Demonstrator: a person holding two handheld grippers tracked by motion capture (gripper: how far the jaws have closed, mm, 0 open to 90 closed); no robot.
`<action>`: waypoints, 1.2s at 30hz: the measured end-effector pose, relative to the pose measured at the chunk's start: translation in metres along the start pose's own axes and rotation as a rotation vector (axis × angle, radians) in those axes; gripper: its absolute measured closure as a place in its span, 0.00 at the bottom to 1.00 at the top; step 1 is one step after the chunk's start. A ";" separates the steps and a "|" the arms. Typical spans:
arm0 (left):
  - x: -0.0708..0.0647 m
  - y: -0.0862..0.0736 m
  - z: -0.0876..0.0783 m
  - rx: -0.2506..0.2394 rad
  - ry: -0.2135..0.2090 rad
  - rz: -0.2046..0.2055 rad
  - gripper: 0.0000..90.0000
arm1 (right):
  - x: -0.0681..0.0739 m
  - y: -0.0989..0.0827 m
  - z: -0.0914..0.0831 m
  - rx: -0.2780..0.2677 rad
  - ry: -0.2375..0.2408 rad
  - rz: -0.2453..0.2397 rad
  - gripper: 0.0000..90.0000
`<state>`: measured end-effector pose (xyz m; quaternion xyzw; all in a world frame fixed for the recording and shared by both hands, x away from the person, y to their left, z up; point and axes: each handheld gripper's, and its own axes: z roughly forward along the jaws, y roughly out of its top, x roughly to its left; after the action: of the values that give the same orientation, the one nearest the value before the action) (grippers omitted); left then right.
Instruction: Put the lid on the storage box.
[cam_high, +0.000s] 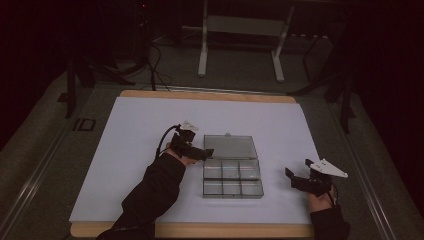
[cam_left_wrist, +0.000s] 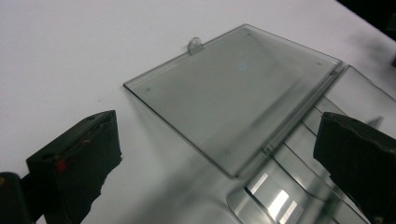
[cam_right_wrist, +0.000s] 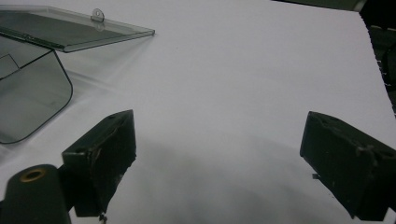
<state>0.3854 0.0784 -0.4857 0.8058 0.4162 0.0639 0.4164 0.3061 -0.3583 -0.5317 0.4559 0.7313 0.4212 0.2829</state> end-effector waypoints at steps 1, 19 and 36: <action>0.001 0.002 0.003 0.007 0.008 -0.004 0.02 | 0.000 0.000 0.000 -0.001 0.000 -0.001 0.12; 0.013 0.004 0.035 0.073 -0.039 -0.149 0.20 | 0.002 0.000 0.000 0.000 -0.004 -0.013 0.11; 0.020 -0.010 0.043 0.082 -0.120 -0.236 0.31 | 0.002 0.000 0.001 0.004 -0.010 -0.017 0.11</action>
<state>0.4116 0.0696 -0.5253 0.7699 0.4846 -0.0510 0.4120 0.3057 -0.3561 -0.5321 0.4522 0.7347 0.4149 0.2890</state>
